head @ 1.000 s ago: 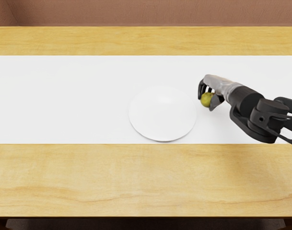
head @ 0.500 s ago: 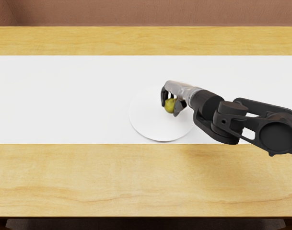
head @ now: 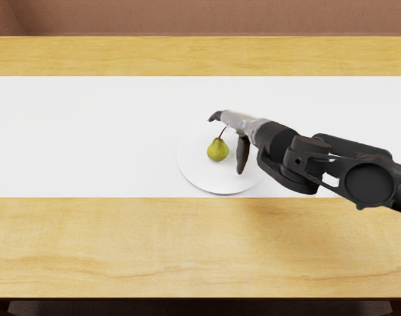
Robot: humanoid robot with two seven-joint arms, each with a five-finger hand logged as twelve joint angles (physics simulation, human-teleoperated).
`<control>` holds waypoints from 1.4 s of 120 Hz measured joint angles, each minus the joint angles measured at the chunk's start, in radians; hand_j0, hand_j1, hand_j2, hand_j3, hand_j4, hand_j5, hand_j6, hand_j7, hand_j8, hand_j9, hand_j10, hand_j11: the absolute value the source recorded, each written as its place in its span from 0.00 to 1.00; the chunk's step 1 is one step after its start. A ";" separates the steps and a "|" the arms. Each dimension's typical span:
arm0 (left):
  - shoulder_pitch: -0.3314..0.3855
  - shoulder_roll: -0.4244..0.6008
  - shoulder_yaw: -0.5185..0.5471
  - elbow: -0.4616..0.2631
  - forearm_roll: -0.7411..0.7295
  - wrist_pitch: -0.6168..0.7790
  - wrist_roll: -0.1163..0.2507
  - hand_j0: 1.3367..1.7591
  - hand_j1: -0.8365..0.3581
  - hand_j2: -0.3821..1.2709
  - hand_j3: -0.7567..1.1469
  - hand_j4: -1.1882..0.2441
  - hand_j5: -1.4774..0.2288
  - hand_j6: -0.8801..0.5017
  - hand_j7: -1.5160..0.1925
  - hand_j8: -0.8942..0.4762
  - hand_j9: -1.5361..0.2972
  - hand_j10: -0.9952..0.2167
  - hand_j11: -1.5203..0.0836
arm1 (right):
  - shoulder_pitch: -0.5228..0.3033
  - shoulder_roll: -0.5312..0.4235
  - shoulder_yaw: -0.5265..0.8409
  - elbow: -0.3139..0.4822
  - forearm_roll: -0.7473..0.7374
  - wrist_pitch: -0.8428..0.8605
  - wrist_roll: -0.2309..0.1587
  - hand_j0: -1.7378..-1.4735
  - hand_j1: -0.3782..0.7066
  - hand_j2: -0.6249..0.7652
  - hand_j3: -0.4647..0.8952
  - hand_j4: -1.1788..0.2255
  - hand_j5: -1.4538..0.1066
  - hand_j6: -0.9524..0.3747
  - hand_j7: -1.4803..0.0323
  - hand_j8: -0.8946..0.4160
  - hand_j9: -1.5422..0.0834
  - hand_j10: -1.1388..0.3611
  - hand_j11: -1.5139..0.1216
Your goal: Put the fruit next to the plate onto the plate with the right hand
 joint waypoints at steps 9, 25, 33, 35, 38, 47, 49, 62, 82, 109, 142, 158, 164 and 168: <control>0.000 0.000 0.000 0.000 0.000 0.000 0.000 0.76 0.98 0.23 0.40 0.82 0.85 0.63 0.88 0.64 0.83 0.81 0.94 | 0.000 -0.049 0.040 0.005 0.049 0.047 0.000 0.30 0.13 0.48 0.34 0.76 0.82 0.66 0.87 0.63 0.85 0.69 0.82; 0.000 0.000 0.000 0.000 0.000 0.000 0.000 0.76 0.98 0.23 0.40 0.82 0.85 0.63 0.88 0.64 0.83 0.81 0.94 | -0.001 -0.141 0.081 0.017 0.144 0.120 0.000 0.30 0.08 0.47 0.34 0.79 0.87 0.69 0.92 0.66 0.89 0.72 0.87; 0.000 0.000 0.000 0.000 0.000 0.000 0.000 0.76 0.98 0.23 0.40 0.82 0.85 0.63 0.88 0.64 0.83 0.81 0.94 | -0.001 -0.198 0.098 0.022 0.202 0.174 0.002 0.30 0.06 0.46 0.34 0.81 0.89 0.69 0.94 0.66 0.91 0.73 0.89; 0.000 0.000 0.000 0.000 0.000 0.000 0.000 0.76 0.98 0.23 0.40 0.82 0.85 0.63 0.88 0.64 0.83 0.81 0.94 | -0.001 -0.212 0.102 0.023 0.217 0.190 0.006 0.30 0.06 0.46 0.34 0.81 0.89 0.70 0.94 0.66 0.91 0.74 0.89; 0.000 0.000 0.000 0.000 0.000 0.000 0.000 0.76 0.98 0.23 0.40 0.82 0.85 0.63 0.88 0.64 0.83 0.81 0.94 | -0.001 -0.233 0.108 0.024 0.237 0.215 0.014 0.30 0.06 0.46 0.34 0.81 0.90 0.70 0.95 0.67 0.92 0.74 0.89; 0.000 0.000 0.000 0.000 0.000 0.000 0.000 0.76 0.98 0.23 0.40 0.82 0.85 0.63 0.88 0.64 0.83 0.81 0.94 | -0.001 -0.294 0.128 0.027 0.291 0.293 0.049 0.30 0.05 0.46 0.34 0.82 0.91 0.70 0.96 0.67 0.93 0.74 0.90; 0.000 0.000 0.000 0.000 0.000 0.000 0.000 0.76 0.98 0.23 0.40 0.82 0.85 0.63 0.88 0.64 0.83 0.81 0.94 | -0.001 -0.306 0.133 0.027 0.302 0.311 0.058 0.30 0.05 0.46 0.34 0.82 0.91 0.70 0.96 0.67 0.93 0.75 0.91; 0.000 0.000 0.000 0.000 0.000 0.000 0.000 0.76 0.98 0.23 0.40 0.82 0.85 0.63 0.88 0.64 0.83 0.81 0.94 | -0.001 -0.371 0.169 0.027 0.354 0.424 0.113 0.30 0.04 0.45 0.34 0.83 0.92 0.71 0.97 0.67 0.94 0.75 0.91; 0.000 0.000 0.000 0.000 0.000 0.000 0.000 0.76 0.98 0.23 0.40 0.82 0.85 0.63 0.88 0.64 0.83 0.81 0.94 | -0.002 -0.406 0.196 0.027 0.399 0.505 0.142 0.30 0.03 0.45 0.34 0.83 0.93 0.71 0.97 0.68 0.94 0.75 0.92; 0.000 0.000 0.001 -0.006 0.001 0.000 0.000 0.76 0.98 0.23 0.40 0.82 0.85 0.63 0.88 0.64 0.83 0.81 0.94 | -0.005 -0.422 0.200 0.026 0.410 0.522 0.148 0.30 0.03 0.45 0.34 0.84 0.93 0.71 0.98 0.68 0.95 0.76 0.92; 0.000 0.000 0.001 -0.008 0.002 0.000 0.000 0.76 0.98 0.23 0.40 0.82 0.85 0.63 0.88 0.64 0.83 0.81 0.94 | -0.005 -0.425 0.200 0.026 0.412 0.524 0.149 0.30 0.03 0.45 0.34 0.84 0.93 0.71 0.98 0.68 0.95 0.76 0.93; 0.000 0.000 0.001 -0.008 0.002 0.000 0.000 0.76 0.98 0.23 0.40 0.82 0.85 0.63 0.88 0.64 0.83 0.81 0.94 | -0.005 -0.425 0.200 0.026 0.412 0.524 0.149 0.30 0.03 0.45 0.34 0.84 0.93 0.71 0.98 0.68 0.95 0.76 0.93; 0.000 0.000 0.001 -0.008 0.002 0.000 0.000 0.76 0.98 0.23 0.40 0.82 0.85 0.63 0.88 0.64 0.83 0.81 0.94 | -0.005 -0.425 0.200 0.026 0.412 0.524 0.149 0.30 0.03 0.45 0.34 0.84 0.93 0.71 0.98 0.68 0.95 0.76 0.93; 0.000 0.000 0.001 -0.008 0.002 0.000 0.000 0.76 0.98 0.23 0.40 0.82 0.85 0.63 0.88 0.64 0.83 0.81 0.94 | -0.005 -0.425 0.200 0.026 0.412 0.524 0.149 0.30 0.03 0.45 0.34 0.84 0.93 0.71 0.98 0.68 0.95 0.76 0.93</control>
